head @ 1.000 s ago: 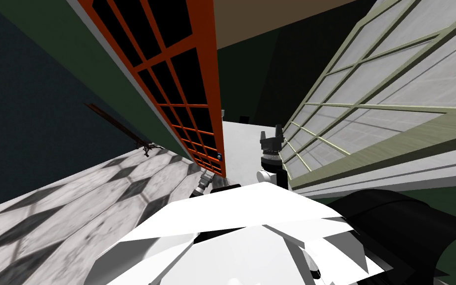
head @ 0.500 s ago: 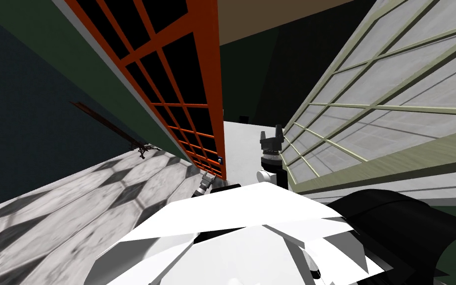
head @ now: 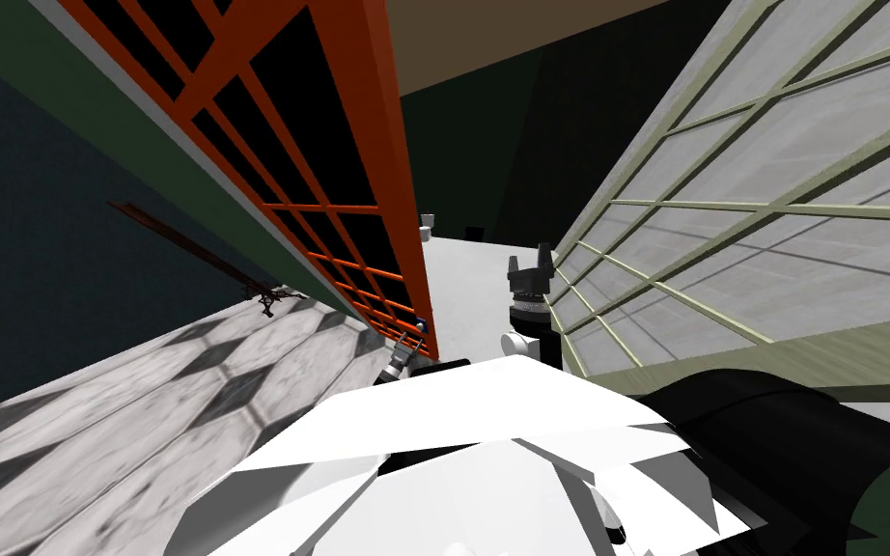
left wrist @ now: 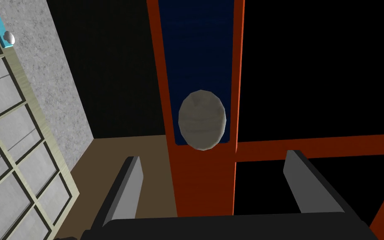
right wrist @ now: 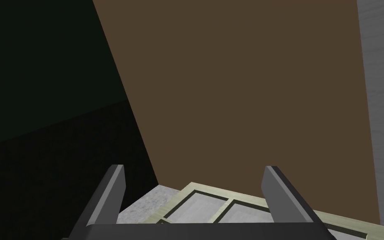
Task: Push the door open
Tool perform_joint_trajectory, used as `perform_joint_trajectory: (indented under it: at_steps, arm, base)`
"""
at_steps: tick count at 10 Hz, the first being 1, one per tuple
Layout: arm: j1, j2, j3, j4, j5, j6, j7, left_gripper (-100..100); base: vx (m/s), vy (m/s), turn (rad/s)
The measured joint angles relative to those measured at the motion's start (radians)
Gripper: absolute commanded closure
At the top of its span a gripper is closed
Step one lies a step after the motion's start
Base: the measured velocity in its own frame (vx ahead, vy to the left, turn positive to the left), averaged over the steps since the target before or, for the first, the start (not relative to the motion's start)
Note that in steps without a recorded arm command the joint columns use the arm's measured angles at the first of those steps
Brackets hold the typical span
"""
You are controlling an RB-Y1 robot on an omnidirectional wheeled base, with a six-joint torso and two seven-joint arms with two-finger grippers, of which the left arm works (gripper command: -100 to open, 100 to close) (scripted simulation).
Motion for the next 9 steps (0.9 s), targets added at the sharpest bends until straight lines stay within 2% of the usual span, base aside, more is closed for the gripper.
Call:
perform_joint_trajectory:
  at_steps: [3,4,9]
  arm:
    - [-0.009,-0.027,0.001,0.011,0.002,0.009,-0.009,-100]
    - [-0.01,-0.028,0.001,0.011,0.003,0.009,-0.01,100]
    - [-0.009,-0.027,0.001,0.011,0.002,0.009,-0.009,100]
  base:
    - [0.131,-0.075,-0.011]
    - [0.0,0.0,0.0]
    - [-0.013,0.009,-0.001]
